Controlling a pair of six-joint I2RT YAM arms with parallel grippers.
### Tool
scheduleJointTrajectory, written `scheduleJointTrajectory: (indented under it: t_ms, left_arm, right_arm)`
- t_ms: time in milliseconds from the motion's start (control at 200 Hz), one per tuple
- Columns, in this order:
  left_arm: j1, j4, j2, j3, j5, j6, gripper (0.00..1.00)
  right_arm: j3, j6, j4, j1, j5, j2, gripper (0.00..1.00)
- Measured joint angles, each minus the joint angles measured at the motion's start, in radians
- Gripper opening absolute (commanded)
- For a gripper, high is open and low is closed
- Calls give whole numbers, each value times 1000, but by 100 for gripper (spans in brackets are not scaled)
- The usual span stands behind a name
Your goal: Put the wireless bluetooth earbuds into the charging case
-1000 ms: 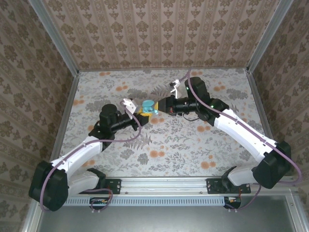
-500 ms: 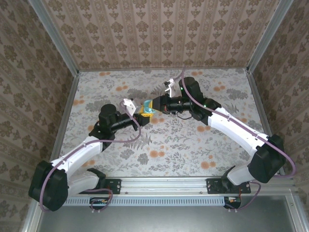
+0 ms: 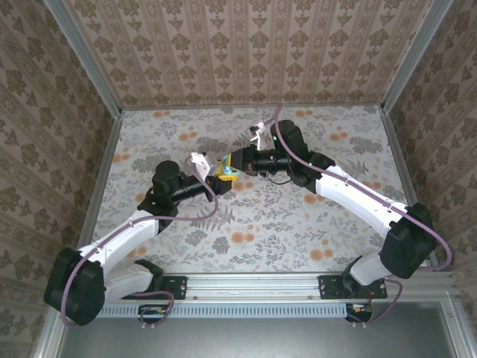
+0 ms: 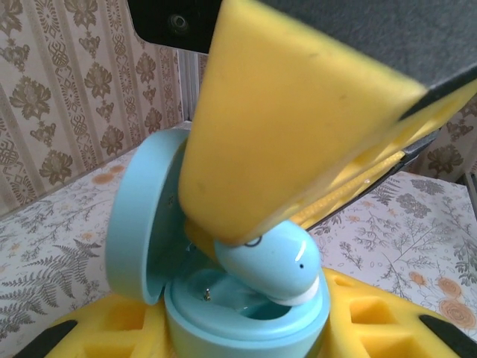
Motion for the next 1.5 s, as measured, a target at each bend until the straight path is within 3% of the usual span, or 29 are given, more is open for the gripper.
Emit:
scheduleJointTrajectory:
  t_ms: [680, 1500]
  left_arm:
    - [0, 23, 0, -3, -45, -24, 39]
    - [-6, 54, 0, -4, -52, -27, 39]
  right_arm:
    - [0, -35, 24, 39, 122, -1, 22]
    - [27, -137, -67, 63, 266, -39, 25]
